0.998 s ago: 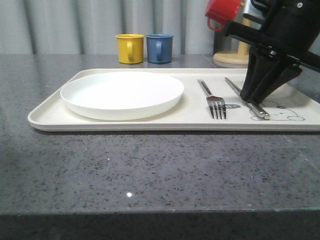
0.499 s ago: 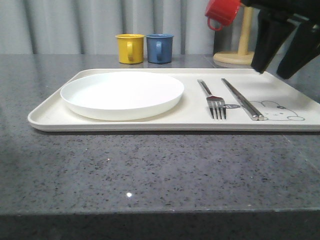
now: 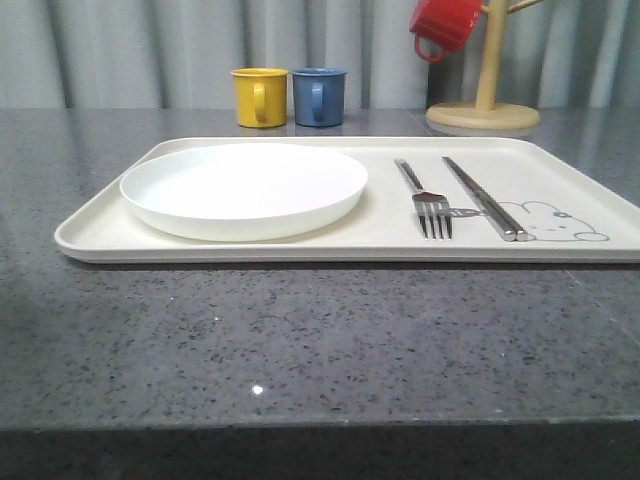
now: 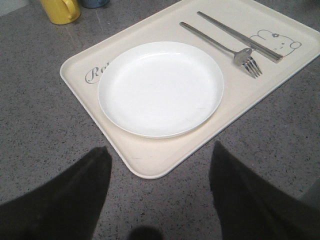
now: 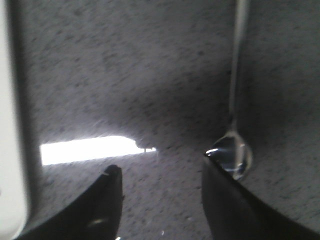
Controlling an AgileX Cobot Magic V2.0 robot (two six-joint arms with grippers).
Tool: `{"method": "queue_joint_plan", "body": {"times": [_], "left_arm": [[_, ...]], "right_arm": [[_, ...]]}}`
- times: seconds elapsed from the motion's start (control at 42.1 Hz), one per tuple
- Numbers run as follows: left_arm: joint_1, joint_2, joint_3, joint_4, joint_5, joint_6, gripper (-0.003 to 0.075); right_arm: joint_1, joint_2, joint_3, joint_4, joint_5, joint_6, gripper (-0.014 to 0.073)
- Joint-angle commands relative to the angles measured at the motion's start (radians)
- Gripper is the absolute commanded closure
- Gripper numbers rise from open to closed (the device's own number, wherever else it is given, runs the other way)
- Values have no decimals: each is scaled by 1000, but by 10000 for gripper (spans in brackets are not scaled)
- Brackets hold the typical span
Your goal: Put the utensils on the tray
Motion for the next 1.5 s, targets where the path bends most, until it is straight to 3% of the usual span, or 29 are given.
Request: {"method": "queue_joint_plan", "body": {"times": [0.0, 0.523, 0.856, 1.07, 1.355, 1.474], "left_arm": [[-8, -2, -25, -5, -64, -8, 302], [-8, -2, -25, -5, -64, -8, 302], [-8, -2, -25, -5, -64, -8, 302], [-8, -2, -25, -5, -64, -8, 302], [-8, -2, -25, -5, -64, -8, 302], [-8, -2, -25, -5, -64, -8, 302]], "right_arm": [[-46, 3, -22, 2, -90, -15, 198], [-52, 174, -24, -86, -179, -55, 202], [-52, 197, -24, -86, -182, -55, 393], [-52, 197, -24, -78, -175, -55, 580], [-7, 108, -24, -27, -164, -55, 582], [70, 24, -24, -8, -144, -55, 582]]}}
